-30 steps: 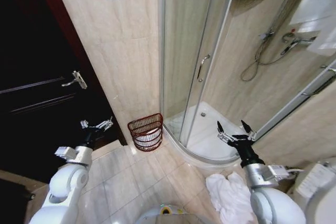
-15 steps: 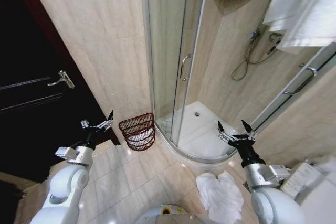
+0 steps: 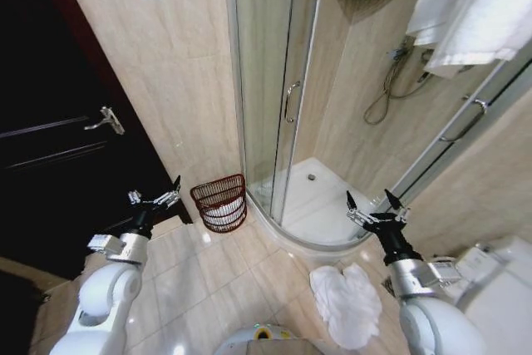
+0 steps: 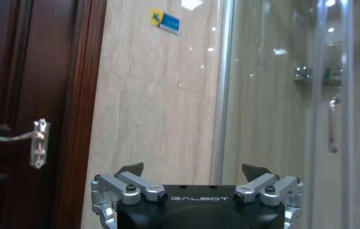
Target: Discard the used towel into the hamper.
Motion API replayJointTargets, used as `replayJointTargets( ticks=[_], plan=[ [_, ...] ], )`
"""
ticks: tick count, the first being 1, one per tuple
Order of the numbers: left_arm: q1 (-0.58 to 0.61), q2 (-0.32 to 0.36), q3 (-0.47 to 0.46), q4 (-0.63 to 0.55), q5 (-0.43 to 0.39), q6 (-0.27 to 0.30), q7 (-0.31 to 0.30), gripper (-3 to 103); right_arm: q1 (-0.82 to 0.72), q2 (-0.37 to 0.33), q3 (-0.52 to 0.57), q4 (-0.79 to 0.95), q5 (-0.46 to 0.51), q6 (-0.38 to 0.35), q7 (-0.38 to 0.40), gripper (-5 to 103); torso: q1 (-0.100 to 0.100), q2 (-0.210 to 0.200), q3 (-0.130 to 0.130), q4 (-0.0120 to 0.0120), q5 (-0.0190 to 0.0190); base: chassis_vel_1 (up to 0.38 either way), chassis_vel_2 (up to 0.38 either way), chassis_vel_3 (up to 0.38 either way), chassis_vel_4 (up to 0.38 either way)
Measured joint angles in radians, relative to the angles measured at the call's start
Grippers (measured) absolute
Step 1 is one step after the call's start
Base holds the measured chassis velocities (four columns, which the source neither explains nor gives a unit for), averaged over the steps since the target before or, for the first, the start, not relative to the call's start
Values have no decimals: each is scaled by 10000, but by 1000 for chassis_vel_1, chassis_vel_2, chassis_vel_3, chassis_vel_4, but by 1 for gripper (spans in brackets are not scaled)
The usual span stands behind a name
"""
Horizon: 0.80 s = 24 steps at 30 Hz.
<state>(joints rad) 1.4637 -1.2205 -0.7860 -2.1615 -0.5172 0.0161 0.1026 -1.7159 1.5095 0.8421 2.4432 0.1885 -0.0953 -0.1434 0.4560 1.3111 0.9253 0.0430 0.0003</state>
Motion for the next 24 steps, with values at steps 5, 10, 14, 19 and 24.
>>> replayJointTargets(
  ticks=[5, 10, 14, 19, 24],
  plan=[
    [66, -60, 0, -84, 81, 6, -4, 100, 6, -45, -14, -37, 54, 103, 84, 100, -8, 6, -4, 1, -6, 123, -113, -144, 143],
    [123, -115, 4, -140, 143, 13, -13, 100, -8, -156, 3, -35, 130, 8, 76, 100, 7, 0, 3, -1, -6, -18, -15, -21, 14],
    [152, -128, -3, -198, 156, 23, -21, 100, 29, -193, 2, -34, 184, -30, 73, 100, 14, -4, 5, -1, -2, -59, 38, 77, -29],
    [161, -140, -33, -298, 163, 108, -51, 100, 93, -254, -4, -36, 284, -103, 76, 100, 7, -3, 3, 0, -4, -42, 3, 40, -1],
    [186, -193, -33, -405, 191, 140, -144, 100, 158, -334, 21, -80, 350, -130, 139, 100, 0, 0, 1, 1, -3, -64, -115, 76, 101]
  ],
)
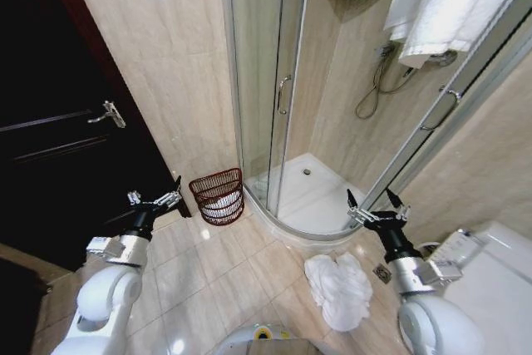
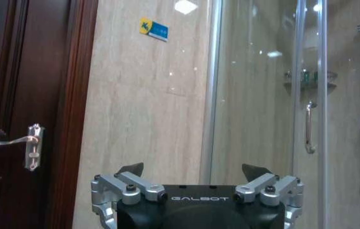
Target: Discard the used towel into the hamper.
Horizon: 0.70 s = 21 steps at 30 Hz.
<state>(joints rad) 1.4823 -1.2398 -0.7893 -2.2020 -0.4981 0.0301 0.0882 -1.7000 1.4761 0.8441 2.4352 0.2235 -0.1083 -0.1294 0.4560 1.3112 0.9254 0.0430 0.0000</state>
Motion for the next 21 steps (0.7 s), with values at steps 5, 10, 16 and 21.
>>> replayJointTargets(
  ticks=[5, 10, 16, 21],
  plan=[
    [87, -87, 6, -51, 69, 2, -28, 100, -38, -79, 25, -43, 60, 81, 4, 100, 1, -1, 1, 2, 6, -127, -159, 146, 149],
    [226, -186, 11, -136, 147, -27, -29, 100, -32, -139, 31, -92, 82, 156, 4, 100, 8, -2, 3, -1, 3, -188, -153, 145, 144],
    [255, -250, 9, -165, 246, -31, -56, 100, 65, -118, -3, -122, 87, 312, 17, 100, 6, -1, 2, -2, 3, -93, -106, 105, 82],
    [163, -283, 26, -119, 225, -57, -65, 100, 183, -114, 2, -145, 112, 364, 34, 100, 10, 19, 9, -1, 0, 0, -30, 15, 9]
  ],
)
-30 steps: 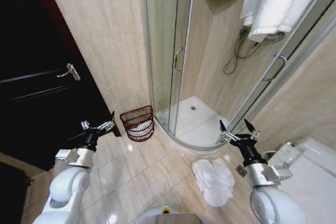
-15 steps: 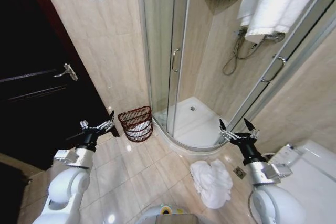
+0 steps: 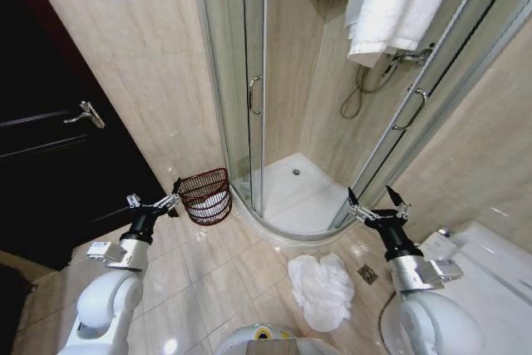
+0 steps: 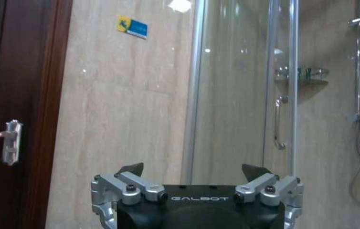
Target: Discard the used towel into the hamper.
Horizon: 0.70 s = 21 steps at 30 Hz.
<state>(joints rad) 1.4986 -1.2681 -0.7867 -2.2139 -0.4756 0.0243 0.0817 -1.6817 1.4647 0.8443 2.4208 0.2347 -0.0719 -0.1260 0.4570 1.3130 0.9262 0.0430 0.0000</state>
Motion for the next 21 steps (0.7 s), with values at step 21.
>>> replayJointTargets(
  ticks=[21],
  plan=[
    [-65, 153, -41, 304, -301, -377, 77, 100, 297, 151, -95, 207, -212, -459, 209, 100, 604, 1269, 667, -1, -1, 0, 0, 0, 0]
  ],
)
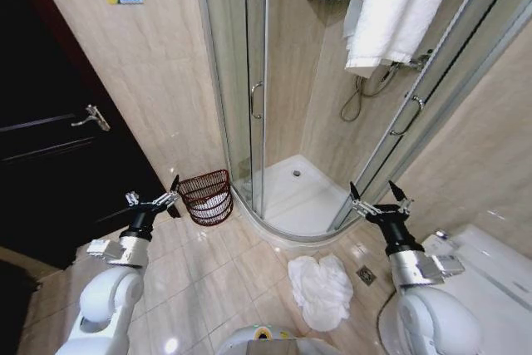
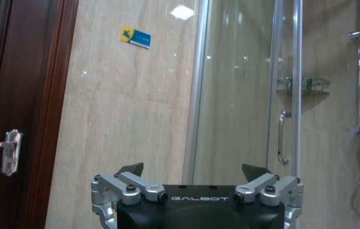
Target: Discard the used towel into the hamper.
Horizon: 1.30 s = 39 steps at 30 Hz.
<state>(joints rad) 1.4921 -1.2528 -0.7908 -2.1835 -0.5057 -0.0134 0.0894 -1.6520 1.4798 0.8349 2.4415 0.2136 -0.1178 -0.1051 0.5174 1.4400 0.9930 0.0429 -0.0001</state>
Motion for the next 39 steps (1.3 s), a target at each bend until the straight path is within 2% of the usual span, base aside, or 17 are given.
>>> replayJointTargets(
  ticks=[11, 14, 27, 36, 37, 39],
  plan=[
    [134, 19, -39, -34, -73, -40, 156, 100, -176, 40, 49, 112, -114, -31, 0, 100, 333, 706, 374, -1, 0, 0, 0, 0, 0],
    [216, 0, -26, -101, -24, -41, 194, 100, -208, 9, 82, 112, -97, 5, -29, 100, 362, 769, 407, 0, 1, 0, 0, 0, 0],
    [288, -35, -46, -198, 63, -70, 241, 100, -199, -42, 100, 58, -88, 130, -210, 100, 353, 751, 397, -1, 0, -7, 8, 7, -6],
    [389, -118, -51, -238, 109, -115, 244, 100, -133, -133, 75, 26, -22, 122, 8, 100, 344, 709, 380, 0, 3, -92, 64, 77, -76],
    [419, -130, -72, -259, 109, -119, 244, 100, -54, -208, 135, 72, 182, 9, 62, 100, 344, 704, 378, -1, 3, -53, 40, 19, -15],
    [464, -134, -115, -300, 100, -119, 244, 100, 297, -520, 427, 314, 966, -694, 251, 100, 333, 698, 371, -3, 3, 0, 0, 0, 0]
  ],
)
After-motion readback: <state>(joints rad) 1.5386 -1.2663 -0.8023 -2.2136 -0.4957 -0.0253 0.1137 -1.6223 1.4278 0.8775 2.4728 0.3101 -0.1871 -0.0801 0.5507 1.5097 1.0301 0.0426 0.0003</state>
